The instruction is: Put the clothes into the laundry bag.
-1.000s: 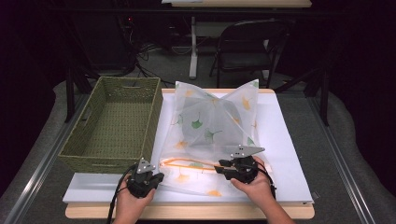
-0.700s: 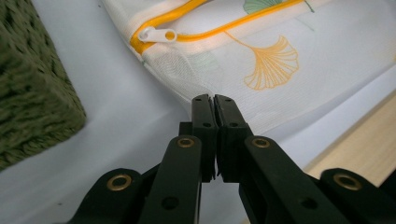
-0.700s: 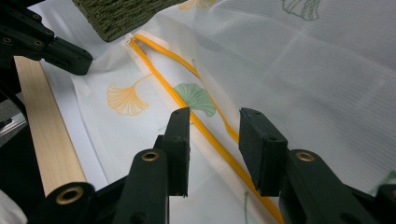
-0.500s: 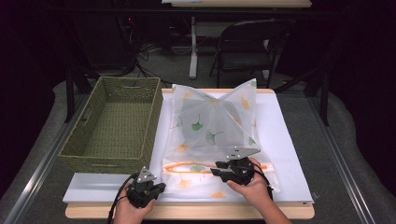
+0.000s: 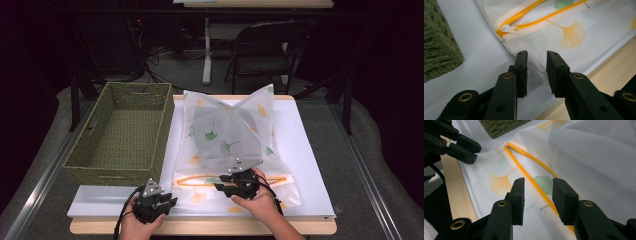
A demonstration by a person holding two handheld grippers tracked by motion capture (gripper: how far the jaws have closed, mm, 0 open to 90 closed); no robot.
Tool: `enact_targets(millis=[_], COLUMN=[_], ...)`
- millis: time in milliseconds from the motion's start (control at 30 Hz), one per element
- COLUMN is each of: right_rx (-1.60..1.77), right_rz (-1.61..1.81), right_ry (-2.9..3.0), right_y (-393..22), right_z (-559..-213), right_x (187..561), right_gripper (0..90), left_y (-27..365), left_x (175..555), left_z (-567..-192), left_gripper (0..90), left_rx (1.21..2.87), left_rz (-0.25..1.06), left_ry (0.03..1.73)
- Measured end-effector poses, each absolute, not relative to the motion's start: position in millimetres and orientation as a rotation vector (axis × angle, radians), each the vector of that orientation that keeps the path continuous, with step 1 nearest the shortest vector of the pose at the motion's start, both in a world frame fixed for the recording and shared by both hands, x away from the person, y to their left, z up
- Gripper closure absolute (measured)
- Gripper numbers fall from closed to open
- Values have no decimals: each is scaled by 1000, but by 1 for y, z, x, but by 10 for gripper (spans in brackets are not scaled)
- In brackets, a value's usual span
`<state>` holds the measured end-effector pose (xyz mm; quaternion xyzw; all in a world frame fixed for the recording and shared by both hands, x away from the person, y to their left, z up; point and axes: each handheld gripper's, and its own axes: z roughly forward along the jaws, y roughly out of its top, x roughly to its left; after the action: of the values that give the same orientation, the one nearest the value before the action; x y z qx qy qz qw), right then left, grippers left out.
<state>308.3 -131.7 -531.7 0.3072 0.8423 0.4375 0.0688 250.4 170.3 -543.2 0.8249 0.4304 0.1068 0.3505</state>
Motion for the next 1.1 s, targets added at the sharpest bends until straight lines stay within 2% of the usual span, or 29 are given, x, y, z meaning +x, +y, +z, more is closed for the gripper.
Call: enact_targets(millis=[333, 833, 1100], right_rx=[903, 805, 804], right_rz=[1327, 1303, 1325], right_ry=[2563, 2614, 2648], right_y=[-102, -68, -59], right_z=[-539, -546, -550], right_x=[315, 320, 322], right_gripper=[625, 722, 743], left_y=[187, 197, 197], left_x=[250, 250, 250], left_z=[-536, -537, -538], left_gripper=[664, 650, 648], left_rx=[2063, 2064, 2060], left_rz=[313, 346, 341], left_ry=[1157, 1162, 1167])
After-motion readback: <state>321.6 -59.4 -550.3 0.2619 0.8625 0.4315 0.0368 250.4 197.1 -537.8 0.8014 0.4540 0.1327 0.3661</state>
